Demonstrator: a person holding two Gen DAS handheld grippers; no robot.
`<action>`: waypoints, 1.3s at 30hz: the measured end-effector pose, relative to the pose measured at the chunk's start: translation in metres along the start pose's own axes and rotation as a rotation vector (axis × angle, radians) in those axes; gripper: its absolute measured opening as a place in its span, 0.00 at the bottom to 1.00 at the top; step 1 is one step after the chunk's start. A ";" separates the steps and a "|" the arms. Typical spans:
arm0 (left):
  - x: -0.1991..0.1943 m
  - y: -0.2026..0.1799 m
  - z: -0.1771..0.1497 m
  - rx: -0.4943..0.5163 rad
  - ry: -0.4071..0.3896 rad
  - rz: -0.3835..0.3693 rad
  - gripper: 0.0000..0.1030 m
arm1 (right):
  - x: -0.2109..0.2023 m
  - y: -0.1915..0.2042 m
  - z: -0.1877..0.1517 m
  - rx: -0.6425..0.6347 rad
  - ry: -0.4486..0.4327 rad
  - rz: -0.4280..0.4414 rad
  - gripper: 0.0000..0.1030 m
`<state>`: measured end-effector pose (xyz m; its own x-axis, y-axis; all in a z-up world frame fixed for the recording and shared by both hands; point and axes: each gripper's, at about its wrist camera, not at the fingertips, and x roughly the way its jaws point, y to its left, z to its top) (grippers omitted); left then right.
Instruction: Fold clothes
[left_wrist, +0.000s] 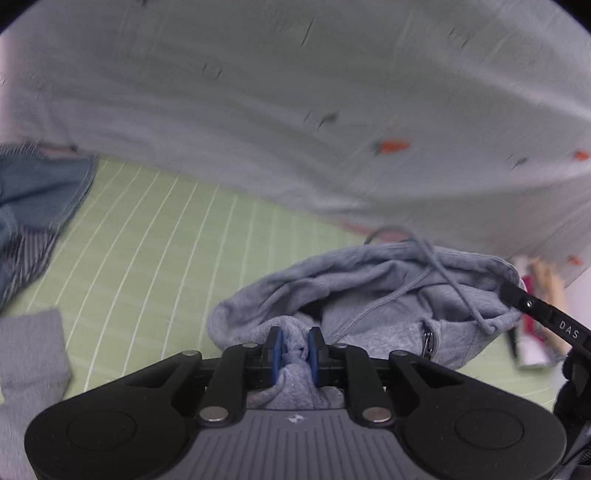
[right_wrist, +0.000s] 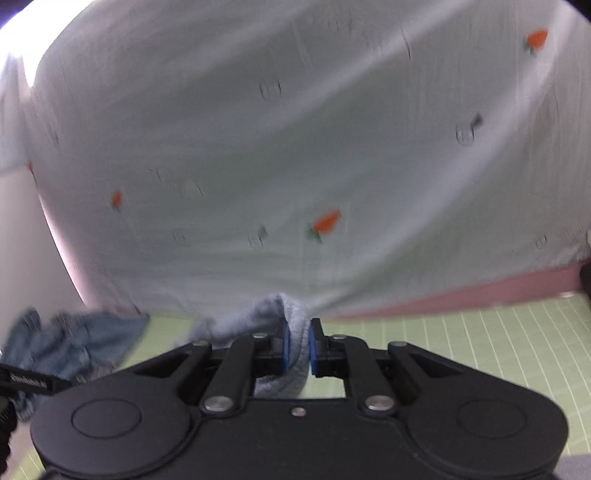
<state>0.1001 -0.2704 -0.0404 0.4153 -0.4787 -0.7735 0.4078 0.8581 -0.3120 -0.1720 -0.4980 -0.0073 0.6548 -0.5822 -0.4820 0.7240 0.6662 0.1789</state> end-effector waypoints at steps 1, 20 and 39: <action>0.014 0.004 -0.010 0.002 0.043 0.035 0.22 | 0.014 -0.004 -0.014 -0.005 0.072 -0.021 0.12; 0.078 0.039 -0.010 -0.176 0.154 0.071 0.46 | 0.095 -0.037 -0.074 0.125 0.372 -0.014 0.63; 0.068 0.016 0.124 -0.075 -0.217 0.170 0.70 | 0.147 -0.009 0.070 0.018 0.052 -0.108 0.46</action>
<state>0.2355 -0.3124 -0.0290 0.6399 -0.3484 -0.6849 0.2592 0.9369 -0.2344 -0.0668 -0.6226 -0.0195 0.5612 -0.6250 -0.5426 0.7937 0.5923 0.1387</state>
